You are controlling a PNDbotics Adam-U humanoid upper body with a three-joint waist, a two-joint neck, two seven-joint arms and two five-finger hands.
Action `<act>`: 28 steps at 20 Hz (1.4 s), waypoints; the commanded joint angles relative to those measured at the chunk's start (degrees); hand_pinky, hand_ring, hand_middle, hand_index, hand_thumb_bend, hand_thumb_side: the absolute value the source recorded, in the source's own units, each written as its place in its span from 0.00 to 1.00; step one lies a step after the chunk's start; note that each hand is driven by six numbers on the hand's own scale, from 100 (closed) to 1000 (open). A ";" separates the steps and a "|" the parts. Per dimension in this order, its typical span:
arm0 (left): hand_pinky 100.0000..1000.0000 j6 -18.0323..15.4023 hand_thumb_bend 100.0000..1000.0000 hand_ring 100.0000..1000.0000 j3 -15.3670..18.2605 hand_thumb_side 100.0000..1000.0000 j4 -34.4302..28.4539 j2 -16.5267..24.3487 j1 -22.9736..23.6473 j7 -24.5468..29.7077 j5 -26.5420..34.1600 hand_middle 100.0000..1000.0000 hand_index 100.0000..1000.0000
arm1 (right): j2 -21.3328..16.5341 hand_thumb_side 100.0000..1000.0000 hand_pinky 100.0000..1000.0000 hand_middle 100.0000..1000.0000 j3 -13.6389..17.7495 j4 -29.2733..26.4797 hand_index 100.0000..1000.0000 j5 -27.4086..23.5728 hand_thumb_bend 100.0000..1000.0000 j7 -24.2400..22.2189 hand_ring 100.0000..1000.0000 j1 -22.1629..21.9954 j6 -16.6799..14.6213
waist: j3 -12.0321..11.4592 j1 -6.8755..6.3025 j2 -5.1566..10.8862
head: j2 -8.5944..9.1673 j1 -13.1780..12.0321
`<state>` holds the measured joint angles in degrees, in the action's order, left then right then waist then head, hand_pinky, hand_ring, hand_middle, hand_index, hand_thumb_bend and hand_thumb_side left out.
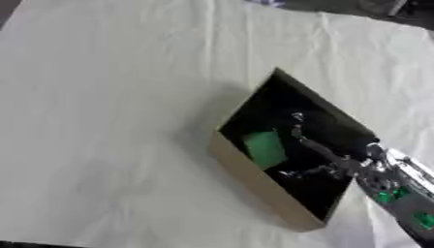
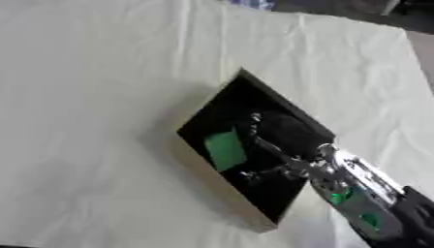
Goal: Pick up objects on the table and place them in the box.
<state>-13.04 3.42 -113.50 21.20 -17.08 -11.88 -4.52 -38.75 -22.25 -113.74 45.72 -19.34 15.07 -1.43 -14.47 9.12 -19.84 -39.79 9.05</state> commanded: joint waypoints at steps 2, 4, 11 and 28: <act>0.52 0.12 0.00 0.54 0.35 0.71 -1.10 0.46 -0.27 0.02 0.02 0.50 0.70 | -2.08 0.39 0.84 0.82 1.32 -0.85 0.96 4.69 0.33 -2.01 0.94 0.05 -3.14 | 0.14 -0.57 0.81 | -0.15 -0.13; 0.52 0.18 0.00 0.54 0.33 0.71 -1.10 0.40 -0.21 0.07 0.03 0.50 0.70 | -2.24 0.40 0.86 0.83 1.99 -0.85 0.97 6.24 0.36 -1.60 0.94 -0.05 -3.73 | 0.22 -0.53 0.90 | -0.10 -0.25; 0.52 0.34 0.00 0.54 0.35 0.71 -1.10 0.32 -0.04 0.08 0.16 0.50 0.70 | -2.61 0.36 0.85 0.81 4.80 -0.85 0.97 8.04 0.35 2.11 0.93 0.68 -4.82 | 0.52 -0.50 1.35 | 0.16 -0.80; 0.52 0.38 0.00 0.53 0.68 0.71 -1.10 0.51 0.03 -0.32 -0.29 0.51 0.70 | 1.00 0.29 0.75 0.70 19.33 -0.85 0.91 -5.68 0.00 17.75 0.85 2.80 -8.06 | 1.21 -0.94 1.42 | 0.00 -3.61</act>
<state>-12.63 3.46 -113.50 21.16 -16.71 -12.01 -4.59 -37.03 -4.71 -113.74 41.40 -2.86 17.20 -9.28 -13.37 8.79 -19.45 -39.76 5.68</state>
